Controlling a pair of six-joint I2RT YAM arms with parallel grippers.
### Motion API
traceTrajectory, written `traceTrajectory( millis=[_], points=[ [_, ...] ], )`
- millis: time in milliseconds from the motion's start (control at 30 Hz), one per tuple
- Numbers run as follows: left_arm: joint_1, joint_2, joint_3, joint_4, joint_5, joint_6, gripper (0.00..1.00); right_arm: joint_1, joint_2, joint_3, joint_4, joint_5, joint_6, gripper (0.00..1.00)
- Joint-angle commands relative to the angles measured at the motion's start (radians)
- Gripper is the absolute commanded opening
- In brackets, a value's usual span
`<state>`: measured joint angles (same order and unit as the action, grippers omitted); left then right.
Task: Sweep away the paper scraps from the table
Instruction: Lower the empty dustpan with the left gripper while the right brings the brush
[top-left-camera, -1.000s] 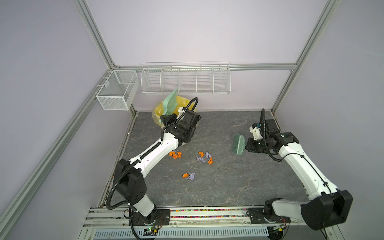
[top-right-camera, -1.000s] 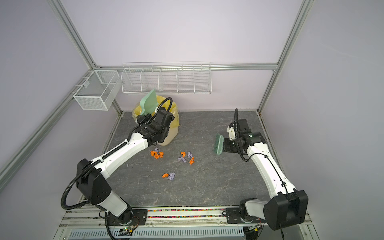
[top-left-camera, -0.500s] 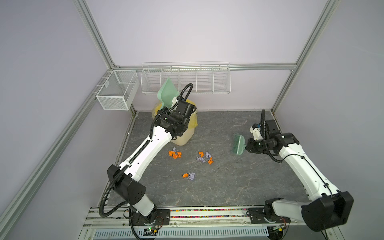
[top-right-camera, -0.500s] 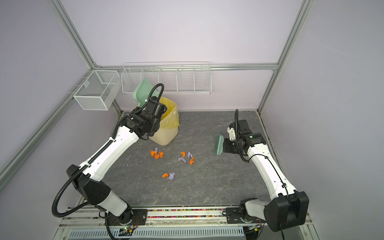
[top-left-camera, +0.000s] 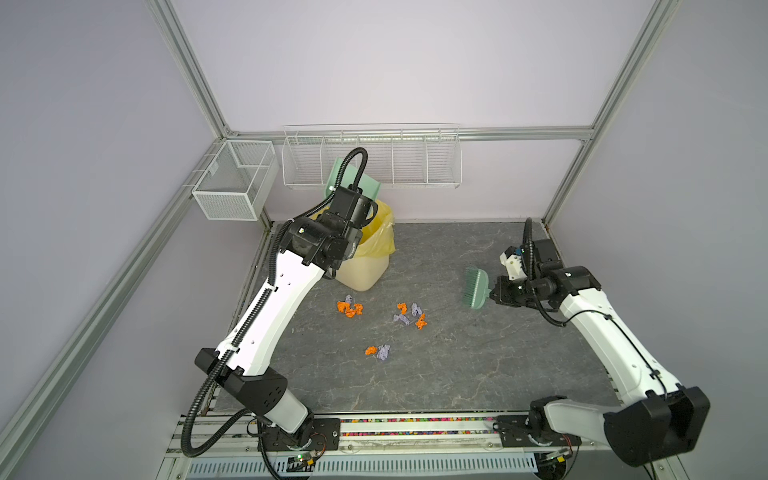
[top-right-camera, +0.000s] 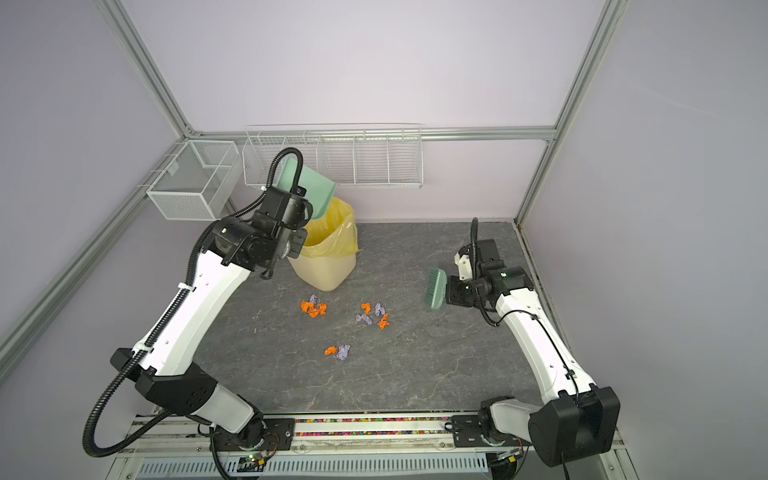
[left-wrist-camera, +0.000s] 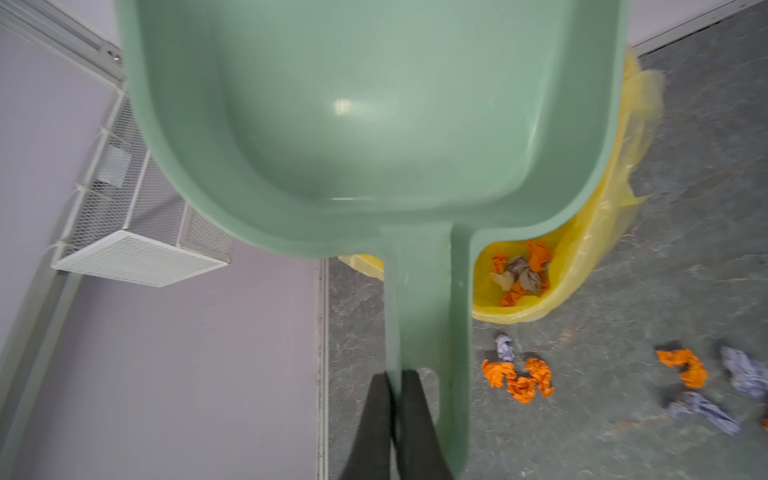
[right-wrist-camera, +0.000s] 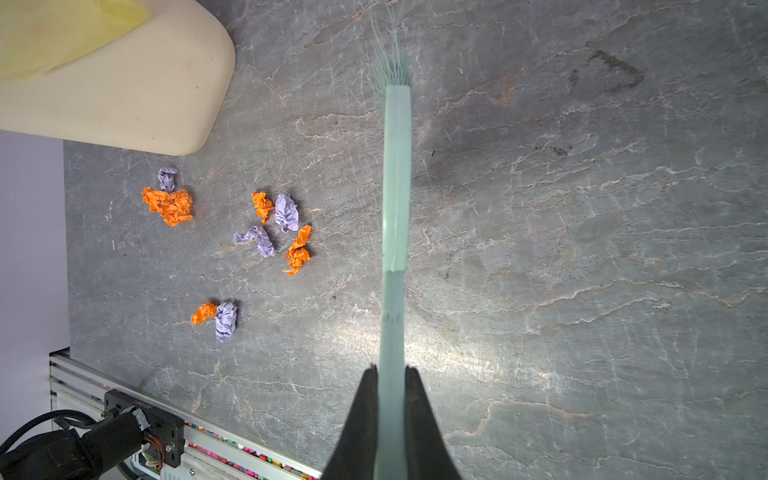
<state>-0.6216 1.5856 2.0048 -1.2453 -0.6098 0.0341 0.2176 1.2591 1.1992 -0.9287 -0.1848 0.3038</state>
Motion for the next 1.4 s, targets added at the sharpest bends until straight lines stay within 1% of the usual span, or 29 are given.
traceTrajectory(
  millis=[0,167,300,467,667,800,900,1067,1267,1367],
  points=[
    [0.005,0.033,0.044,-0.085,0.198,-0.097,0.00,0.005,0.002,0.016,0.013,-0.033,0.023,0.07],
    [0.005,0.056,0.049,-0.091,0.342,-0.139,0.00,0.016,0.000,0.017,0.018,-0.025,0.031,0.07],
    [0.005,0.081,0.057,-0.091,0.392,-0.163,0.00,0.021,0.026,0.039,0.018,-0.027,0.033,0.07],
    [0.003,0.083,0.024,-0.056,0.498,-0.180,0.00,0.039,0.052,0.057,0.031,-0.033,0.040,0.07],
    [-0.011,0.076,-0.010,-0.015,0.597,-0.207,0.00,0.060,0.033,0.049,0.050,-0.024,0.073,0.07],
    [-0.030,0.107,0.014,-0.006,0.657,-0.201,0.00,0.064,0.027,0.058,0.060,-0.034,0.084,0.07],
    [-0.043,0.132,0.040,-0.004,0.684,-0.210,0.00,0.069,0.034,0.065,0.070,-0.060,0.093,0.07],
    [-0.074,0.149,0.027,0.041,0.705,-0.243,0.00,0.082,0.018,0.037,0.120,-0.102,0.118,0.07],
    [-0.099,0.167,0.006,0.079,0.763,-0.276,0.00,0.101,-0.001,-0.015,0.200,-0.193,0.174,0.07],
    [-0.102,0.175,-0.003,0.094,0.776,-0.285,0.00,0.103,-0.006,-0.041,0.259,-0.261,0.217,0.07]
  ],
)
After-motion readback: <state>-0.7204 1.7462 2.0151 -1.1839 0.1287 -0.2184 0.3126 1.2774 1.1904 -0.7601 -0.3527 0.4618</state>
